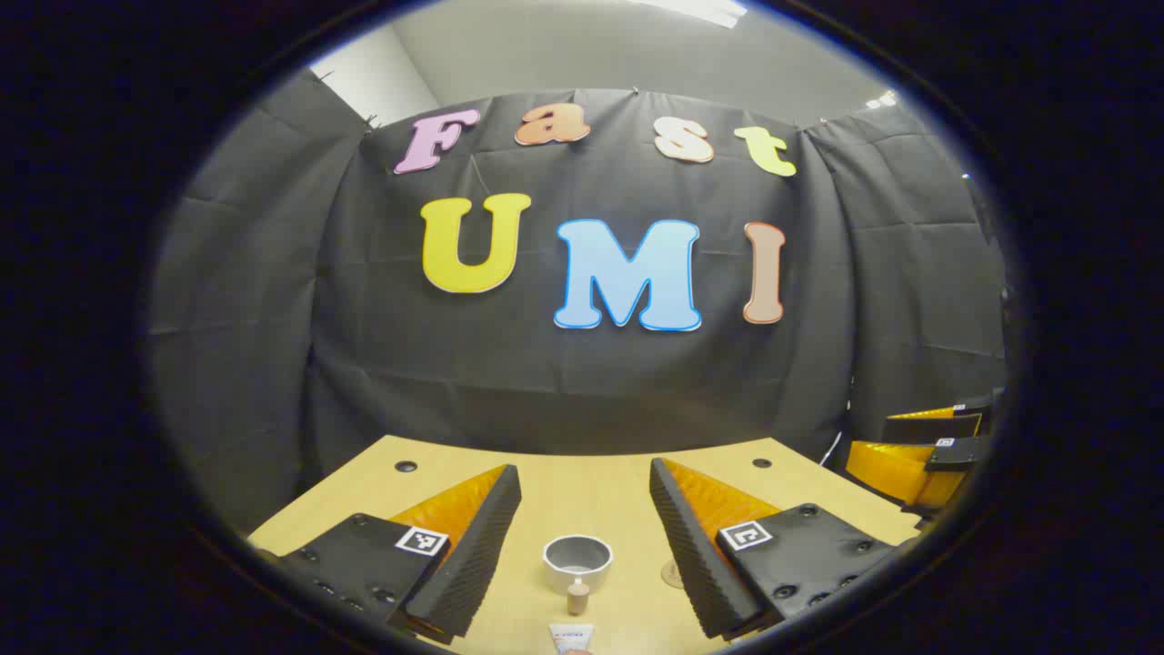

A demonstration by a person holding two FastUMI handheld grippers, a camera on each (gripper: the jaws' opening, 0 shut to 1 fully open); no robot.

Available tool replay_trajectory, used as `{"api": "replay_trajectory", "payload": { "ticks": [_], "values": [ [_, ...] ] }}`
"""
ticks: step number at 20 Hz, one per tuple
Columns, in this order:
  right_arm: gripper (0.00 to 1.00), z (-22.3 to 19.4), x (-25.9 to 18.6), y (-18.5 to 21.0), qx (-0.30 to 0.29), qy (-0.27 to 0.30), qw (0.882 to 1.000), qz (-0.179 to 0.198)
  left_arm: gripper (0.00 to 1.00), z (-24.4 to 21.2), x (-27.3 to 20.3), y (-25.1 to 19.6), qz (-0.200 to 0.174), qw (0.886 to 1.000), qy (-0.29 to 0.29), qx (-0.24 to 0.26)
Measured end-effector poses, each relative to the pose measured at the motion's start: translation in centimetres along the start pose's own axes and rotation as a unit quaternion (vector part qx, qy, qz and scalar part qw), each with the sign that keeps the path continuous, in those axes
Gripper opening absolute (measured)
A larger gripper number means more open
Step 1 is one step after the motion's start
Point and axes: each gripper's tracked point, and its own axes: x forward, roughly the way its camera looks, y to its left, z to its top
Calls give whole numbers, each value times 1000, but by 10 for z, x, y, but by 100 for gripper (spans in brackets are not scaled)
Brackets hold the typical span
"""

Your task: Put the toothbrush and toothpaste on the desktop into the cup, then pick up the cup and place it on the coaster on the desktop.

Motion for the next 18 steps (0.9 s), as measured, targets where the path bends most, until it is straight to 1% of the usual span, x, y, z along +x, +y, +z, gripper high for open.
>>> {"api": "replay_trajectory", "payload": {
  "ticks": [1, 3, 4, 5, 10, 16, 17, 18],
  "values": [
    [83, 2, -1, 0, 4, -3, 1000, -1, 93, 2, 0, -3, -6, 1000, -3, -1],
    [83, 3, -2, 2, 6, -7, 1000, 0, 94, 2, 0, -7, -11, 1000, -2, 0],
    [81, 2, -2, 3, 5, -8, 1000, 1, 94, 2, -1, -8, -10, 1000, -1, 2],
    [84, 3, -3, 4, 4, -8, 1000, 2, 94, 3, -2, -8, -10, 1000, -1, 1],
    [83, 2, -4, 6, 15, -4, 1000, 5, 94, -2, -4, -6, -8, 1000, 5, -4],
    [83, -10, -2, 3, 23, 20, 1000, -2, 94, -16, -3, -4, -9, 1000, 29, -8],
    [83, -13, -2, 3, 22, 24, 999, -2, 93, -20, -2, -3, -8, 999, 35, -9],
    [83, -15, -2, 4, 22, 29, 999, -2, 94, -25, -1, -2, -8, 999, 42, -7]
  ]
}}
